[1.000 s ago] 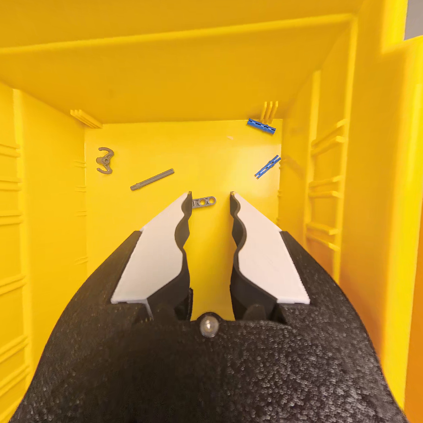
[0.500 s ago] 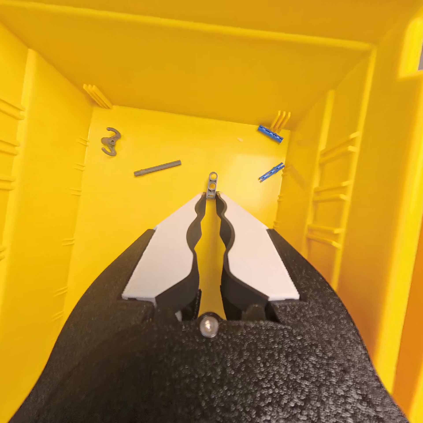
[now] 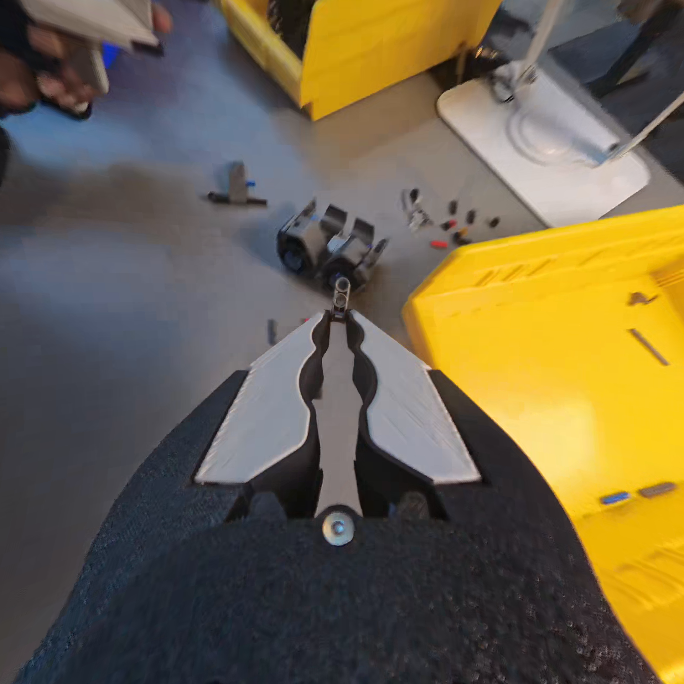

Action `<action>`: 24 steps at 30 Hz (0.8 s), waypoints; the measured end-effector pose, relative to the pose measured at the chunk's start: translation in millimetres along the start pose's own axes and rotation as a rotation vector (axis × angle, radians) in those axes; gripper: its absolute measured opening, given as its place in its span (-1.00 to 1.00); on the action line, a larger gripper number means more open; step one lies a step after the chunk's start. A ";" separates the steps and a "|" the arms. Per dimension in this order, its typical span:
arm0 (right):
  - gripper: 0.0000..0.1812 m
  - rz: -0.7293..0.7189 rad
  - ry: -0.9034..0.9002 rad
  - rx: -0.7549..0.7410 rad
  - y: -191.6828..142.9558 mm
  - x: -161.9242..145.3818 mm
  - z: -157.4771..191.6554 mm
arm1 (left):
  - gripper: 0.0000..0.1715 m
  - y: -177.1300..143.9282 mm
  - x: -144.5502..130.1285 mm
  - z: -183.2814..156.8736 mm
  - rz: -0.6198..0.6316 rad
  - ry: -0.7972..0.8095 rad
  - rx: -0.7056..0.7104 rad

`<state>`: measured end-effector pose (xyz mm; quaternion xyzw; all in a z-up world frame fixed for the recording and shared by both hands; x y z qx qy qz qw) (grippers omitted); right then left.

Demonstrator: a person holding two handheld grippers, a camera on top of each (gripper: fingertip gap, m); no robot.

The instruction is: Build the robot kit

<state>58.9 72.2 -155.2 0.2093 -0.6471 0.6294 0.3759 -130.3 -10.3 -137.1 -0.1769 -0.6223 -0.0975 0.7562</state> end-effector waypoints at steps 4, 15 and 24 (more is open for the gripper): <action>-0.93 0.106 0.024 0.032 15.4 -61.8 27.4 | -0.33 2.4 -3.4 -1.7 0.018 0.024 0.004; -0.92 0.147 -0.018 0.010 31.8 -96.8 32.8 | -0.33 5.8 -8.9 -2.0 0.044 0.050 0.014; -0.87 0.114 -0.040 0.007 36.6 -98.8 28.8 | -0.32 16.7 -32.9 0.6 0.089 0.005 -0.003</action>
Point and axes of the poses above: each gripper's, where its closed fingertips meet, y out along the fingers, x out of its top, z = x × y across the jaws, the point moved 1 cm from there along -y, back along the fingers, and after that the axes turned 12 degrees about y, right-handed, at the moved point
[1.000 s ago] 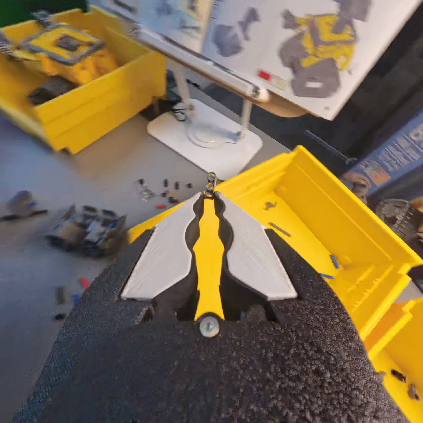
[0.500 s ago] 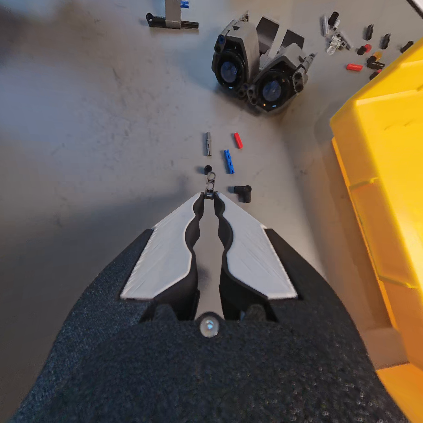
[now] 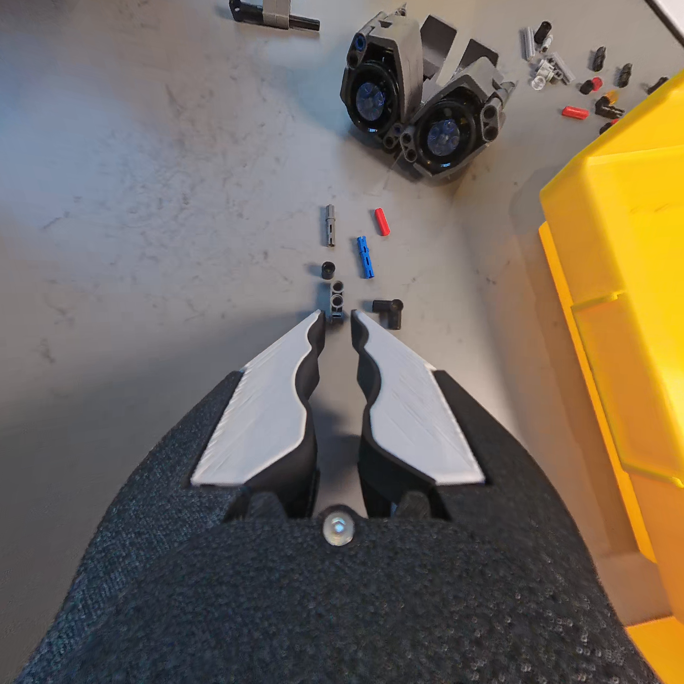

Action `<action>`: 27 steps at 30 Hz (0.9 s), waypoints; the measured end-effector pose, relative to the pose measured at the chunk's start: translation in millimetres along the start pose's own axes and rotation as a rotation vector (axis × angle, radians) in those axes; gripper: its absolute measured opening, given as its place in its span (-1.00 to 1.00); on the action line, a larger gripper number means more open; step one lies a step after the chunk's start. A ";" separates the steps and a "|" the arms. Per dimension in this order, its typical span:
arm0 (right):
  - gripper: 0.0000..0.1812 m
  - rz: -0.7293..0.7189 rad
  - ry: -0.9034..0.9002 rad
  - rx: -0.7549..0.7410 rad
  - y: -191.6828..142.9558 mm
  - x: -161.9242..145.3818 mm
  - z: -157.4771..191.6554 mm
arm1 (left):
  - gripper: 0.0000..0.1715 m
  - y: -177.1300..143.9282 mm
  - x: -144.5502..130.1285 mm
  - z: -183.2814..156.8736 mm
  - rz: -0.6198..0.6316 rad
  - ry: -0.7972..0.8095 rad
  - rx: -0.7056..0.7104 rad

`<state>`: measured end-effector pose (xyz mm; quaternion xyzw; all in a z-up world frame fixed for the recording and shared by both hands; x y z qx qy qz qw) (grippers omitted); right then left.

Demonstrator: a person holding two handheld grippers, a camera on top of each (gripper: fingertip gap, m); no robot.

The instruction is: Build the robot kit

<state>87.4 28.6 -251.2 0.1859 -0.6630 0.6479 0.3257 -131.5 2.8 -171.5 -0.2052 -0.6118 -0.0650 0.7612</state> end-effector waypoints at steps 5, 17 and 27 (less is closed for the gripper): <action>-0.67 -0.113 0.024 0.017 -6.9 16.4 -4.3 | -0.31 0.2 1.5 0.2 -0.011 0.006 0.006; -0.41 -0.655 0.126 0.053 -57.8 89.5 -30.7 | -0.17 -66.0 78.9 44.5 -0.120 0.120 0.242; -0.46 -0.637 0.062 0.024 -49.1 83.5 -25.6 | -0.37 -245.2 -2.5 143.4 0.667 0.066 0.216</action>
Point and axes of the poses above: each gripper's, where its closed fingertips meet, y out along the fingers, x out of its top, z = x × y across the jaws, the point moved 1 cm from there along -y, back along the fingers, and after that the axes turned 12 degrees about y, right-handed, at the moved point
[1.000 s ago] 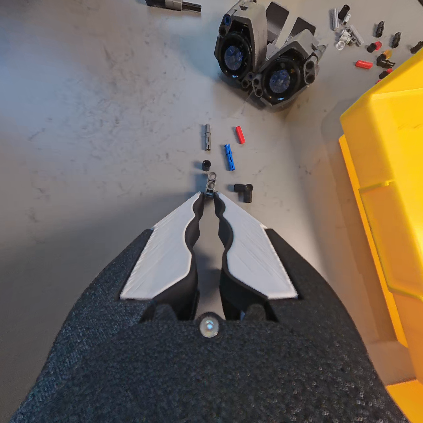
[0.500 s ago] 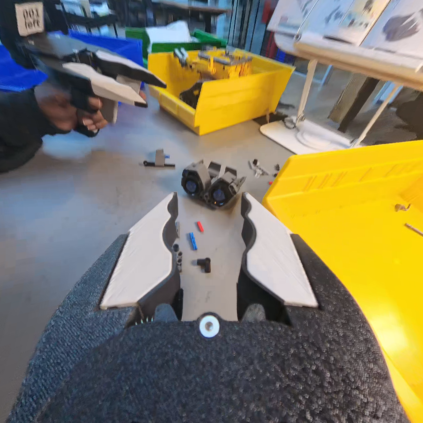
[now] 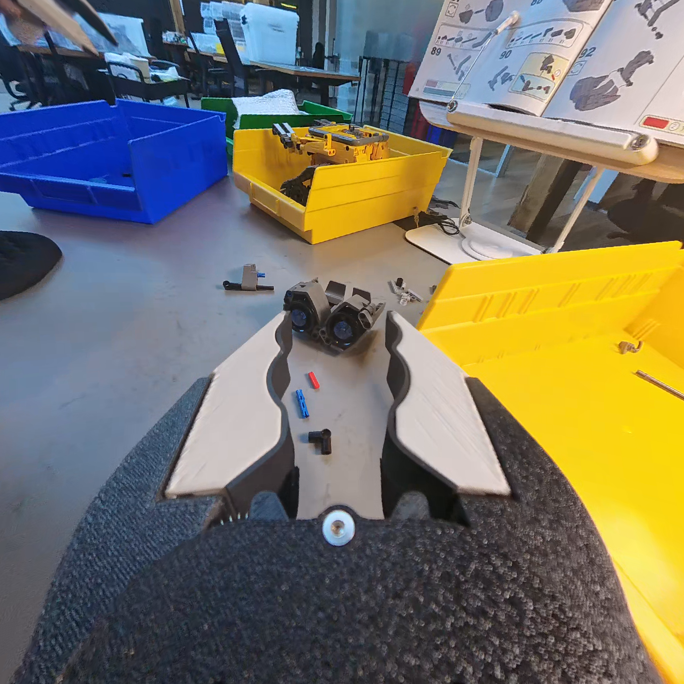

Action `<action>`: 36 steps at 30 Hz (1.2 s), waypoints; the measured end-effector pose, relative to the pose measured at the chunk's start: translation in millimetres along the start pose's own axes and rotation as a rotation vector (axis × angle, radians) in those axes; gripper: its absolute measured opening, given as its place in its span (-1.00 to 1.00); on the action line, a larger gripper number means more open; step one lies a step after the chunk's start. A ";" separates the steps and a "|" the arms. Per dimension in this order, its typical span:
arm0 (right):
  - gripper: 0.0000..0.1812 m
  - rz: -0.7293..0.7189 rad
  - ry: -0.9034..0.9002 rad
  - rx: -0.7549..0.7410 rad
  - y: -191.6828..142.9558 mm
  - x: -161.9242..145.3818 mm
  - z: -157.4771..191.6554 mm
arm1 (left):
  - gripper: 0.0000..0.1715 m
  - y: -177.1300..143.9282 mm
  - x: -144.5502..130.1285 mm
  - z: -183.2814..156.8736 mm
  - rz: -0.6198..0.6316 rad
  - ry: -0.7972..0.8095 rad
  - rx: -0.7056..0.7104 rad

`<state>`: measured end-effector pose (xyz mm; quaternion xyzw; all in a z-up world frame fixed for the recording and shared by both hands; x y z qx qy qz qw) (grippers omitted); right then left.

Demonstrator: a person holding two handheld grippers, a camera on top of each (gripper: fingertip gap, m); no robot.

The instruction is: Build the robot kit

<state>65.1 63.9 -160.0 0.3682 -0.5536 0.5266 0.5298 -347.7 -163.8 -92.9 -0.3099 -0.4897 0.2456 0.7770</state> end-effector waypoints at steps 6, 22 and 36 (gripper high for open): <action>-0.50 0.011 -0.025 -0.019 2.2 -1.7 0.1 | -0.37 49.6 -98.6 -51.6 0.471 0.178 -0.259; -0.56 0.030 -0.011 -0.037 -4.0 -9.8 -6.8 | -0.82 81.2 -132.3 -61.3 0.639 0.221 -0.317; -0.57 0.011 -0.105 0.038 1.4 -2.8 22.3 | -0.82 20.2 96.8 -170.9 -0.427 0.024 -0.527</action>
Point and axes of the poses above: each gripper's, where its closed fingertips meet, y out along the fingers, x out of its top, z = x × y across the jaws, the point moved 1 cm from there along -y, back along the fingers, and after that the axes turned 12 degrees about y, right-handed, at the moved point
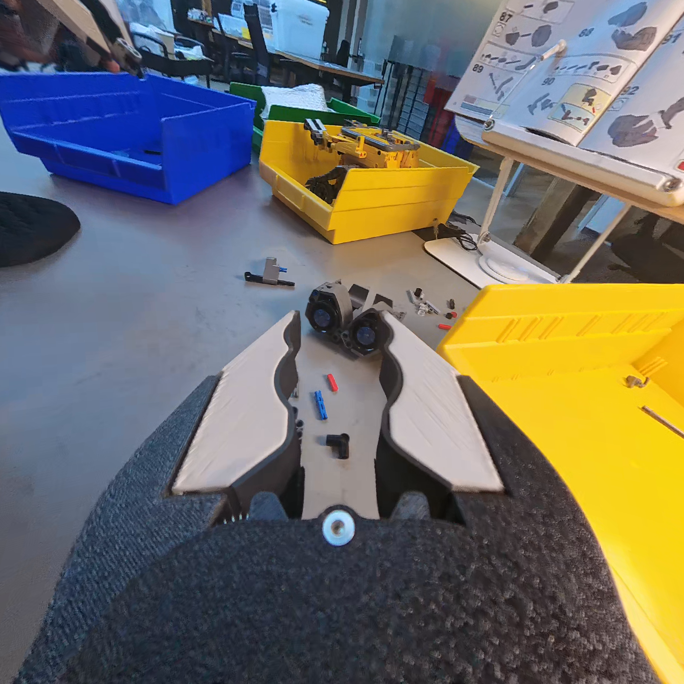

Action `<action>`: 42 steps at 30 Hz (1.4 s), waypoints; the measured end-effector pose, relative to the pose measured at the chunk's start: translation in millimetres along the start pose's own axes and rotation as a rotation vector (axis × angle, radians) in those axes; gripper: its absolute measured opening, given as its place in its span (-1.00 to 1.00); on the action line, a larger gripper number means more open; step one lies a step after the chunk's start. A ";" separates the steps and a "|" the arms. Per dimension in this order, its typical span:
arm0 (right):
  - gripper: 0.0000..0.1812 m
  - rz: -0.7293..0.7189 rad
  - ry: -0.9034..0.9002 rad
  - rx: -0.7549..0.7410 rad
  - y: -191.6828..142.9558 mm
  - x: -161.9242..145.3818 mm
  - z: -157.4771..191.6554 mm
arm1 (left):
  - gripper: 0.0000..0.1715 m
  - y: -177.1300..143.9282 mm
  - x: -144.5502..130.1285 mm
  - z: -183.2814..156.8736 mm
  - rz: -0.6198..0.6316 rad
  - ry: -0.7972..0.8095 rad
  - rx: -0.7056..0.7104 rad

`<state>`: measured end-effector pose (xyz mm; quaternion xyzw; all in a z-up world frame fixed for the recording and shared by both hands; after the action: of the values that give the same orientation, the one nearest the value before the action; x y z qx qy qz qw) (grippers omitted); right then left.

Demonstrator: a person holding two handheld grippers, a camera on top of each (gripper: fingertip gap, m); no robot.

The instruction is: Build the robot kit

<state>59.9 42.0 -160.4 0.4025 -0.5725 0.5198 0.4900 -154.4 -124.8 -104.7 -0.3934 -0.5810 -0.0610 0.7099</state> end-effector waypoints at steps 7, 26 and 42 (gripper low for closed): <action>-0.52 0.032 -0.203 0.174 6.4 -1.6 52.6 | -0.82 141.3 32.2 -78.3 -0.284 -0.481 -0.629; -0.84 0.357 -0.143 0.298 30.9 -57.0 85.9 | -0.66 183.1 7.1 -59.9 -0.136 -0.230 -0.495; -0.74 0.568 -0.143 0.420 61.5 -82.8 100.8 | -0.57 191.1 -33.9 -56.2 0.082 0.046 -0.353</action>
<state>2.0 -53.4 -251.7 0.3548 -0.5750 0.7119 0.1913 -17.6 -42.3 -228.3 -0.5340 -0.5284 -0.1419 0.6446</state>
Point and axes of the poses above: each gripper's, where its closed fingertips meet, y out along the fingers, x out of its top, z = x × y across the jaws, the point moved 1 cm from there along -y, back along the fingers, and after that the axes turned 12 degrees about y, right-handed, at the moved point
